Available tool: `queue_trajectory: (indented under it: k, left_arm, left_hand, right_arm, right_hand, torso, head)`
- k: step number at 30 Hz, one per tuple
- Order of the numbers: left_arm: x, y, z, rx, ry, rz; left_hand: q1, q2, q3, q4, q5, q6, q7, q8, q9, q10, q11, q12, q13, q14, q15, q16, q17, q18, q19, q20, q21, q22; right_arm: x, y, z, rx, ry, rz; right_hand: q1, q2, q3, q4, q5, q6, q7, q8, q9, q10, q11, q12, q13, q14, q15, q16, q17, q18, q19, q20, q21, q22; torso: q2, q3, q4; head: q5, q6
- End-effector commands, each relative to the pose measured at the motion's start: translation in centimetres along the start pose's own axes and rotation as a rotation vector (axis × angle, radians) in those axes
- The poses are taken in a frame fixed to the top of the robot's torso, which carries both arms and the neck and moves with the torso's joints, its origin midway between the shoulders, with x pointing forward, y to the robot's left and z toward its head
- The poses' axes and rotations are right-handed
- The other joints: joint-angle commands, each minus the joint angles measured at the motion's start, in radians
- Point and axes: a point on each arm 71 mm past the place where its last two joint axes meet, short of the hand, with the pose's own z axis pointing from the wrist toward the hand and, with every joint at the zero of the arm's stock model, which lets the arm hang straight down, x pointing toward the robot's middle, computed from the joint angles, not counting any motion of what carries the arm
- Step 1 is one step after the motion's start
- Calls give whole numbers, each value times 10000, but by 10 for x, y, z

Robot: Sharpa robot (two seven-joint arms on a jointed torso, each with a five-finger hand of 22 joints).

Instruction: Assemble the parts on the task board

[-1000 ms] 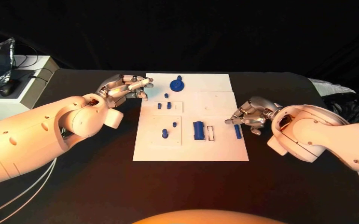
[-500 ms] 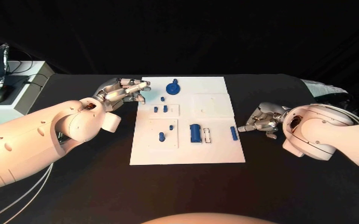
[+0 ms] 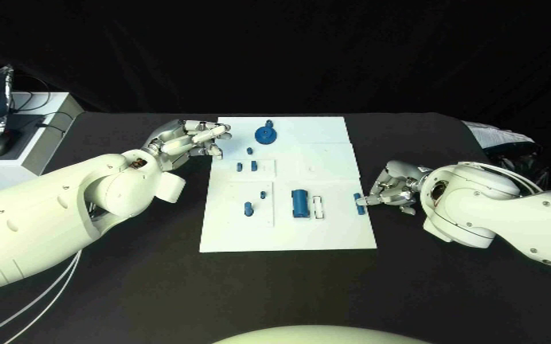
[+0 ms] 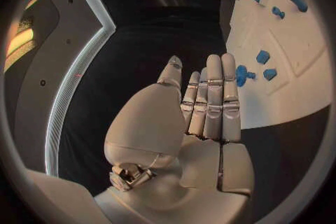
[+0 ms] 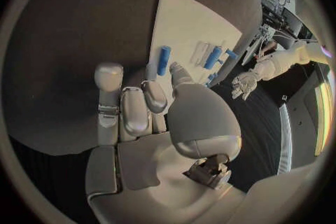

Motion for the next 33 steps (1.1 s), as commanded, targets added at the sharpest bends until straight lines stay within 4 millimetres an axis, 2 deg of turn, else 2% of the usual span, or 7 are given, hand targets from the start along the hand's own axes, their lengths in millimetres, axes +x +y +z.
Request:
queue_trajectory:
  k: [1,5,8,19,24,29,33]
  left_arm:
    - [3,-1,0,104,166,-15]
    - [2,-1,0,93,135,3]
    - [2,-1,0,84,118,10]
    - [2,-1,0,99,132,11]
    - [1,-1,0,98,121,16]
    - [1,-1,-1,90,101,24]
    - [1,-1,-1,90,94,27]
  left_hand:
    - [0,52,-3,-38,25,38,-14,-44,6,-17,-27,-16,-4,-6,31,-24,6,-154,36,-7,-65,11]
    - [0,52,-3,-38,25,38,-14,-44,6,-17,-27,-16,-4,-6,31,-24,6,-154,36,-7,-65,11]
    - [0,52,-3,-38,25,38,-14,-44,6,-17,-27,-16,-4,-6,31,-24,6,-154,36,-7,-65,11]
    - [0,52,-3,-38,25,38,-14,-44,6,-17,-27,-16,-4,-6,31,-24,6,-154,36,-7,-65,11]
    - [0,52,-3,-38,25,38,-14,-44,6,-17,-27,-16,-4,-6,31,-24,6,-154,36,-7,-65,11]
    - [-18,58,-2,-29,25,29,-11,-42,7,-18,-25,-17,-3,-8,34,-21,4,-154,41,-6,-71,19]
    - [-18,58,-2,-29,25,29,-11,-42,7,-18,-25,-17,-3,-8,34,-21,4,-154,41,-6,-71,19]
  right_arm:
    - [2,1,0,8,-82,-227]
    - [5,3,2,-8,25,-308]
    - [7,4,3,-28,59,-371]
    - [16,7,13,20,195,-485]
    - [19,9,17,-12,209,-757]
    - [23,12,19,-109,223,-1323]
    - [26,13,19,-183,287,-1737]
  right_hand:
    - [53,-50,9,7,11,-22,4,-37,19,0,-75,-38,590,8,-69,-43,9,-113,328,-64,9,806]
    - [58,4,-64,-80,-2,11,-31,-28,235,5,-94,-56,590,8,-83,-39,25,-130,326,-80,39,811]
    - [55,-18,-73,-88,-16,13,-44,-21,332,-9,-101,-73,588,7,-91,-56,9,-137,309,-85,-5,802]
    - [154,10,-73,-264,-86,-17,-44,-17,508,-41,-103,-118,567,4,-92,-97,-34,-139,299,-91,-105,785]
    - [230,105,-83,-491,-203,-16,-64,-2,635,-60,-114,-103,561,3,-99,-113,-51,-142,298,-94,-140,782]
    - [448,209,-16,-866,-54,-54,-64,-16,684,-110,-111,-101,563,-8,-103,-149,-88,-150,278,-98,-226,768]
    - [773,121,384,-1180,-57,-117,-52,-39,612,-186,-101,-165,540,-12,-98,-164,-86,-152,269,-99,-272,762]
  torso:
    - [16,-3,-16]
    - [3,-2,-18]
    - [15,7,0]
    - [8,9,-6]
    - [3,3,-3]
    - [1,2,-15]
    - [0,4,-18]
  head:
    - [24,-49]
    - [16,-86]
    - [-10,-51]
    - [30,-118]
    - [34,-148]
    - [49,-176]
    - [68,-207]
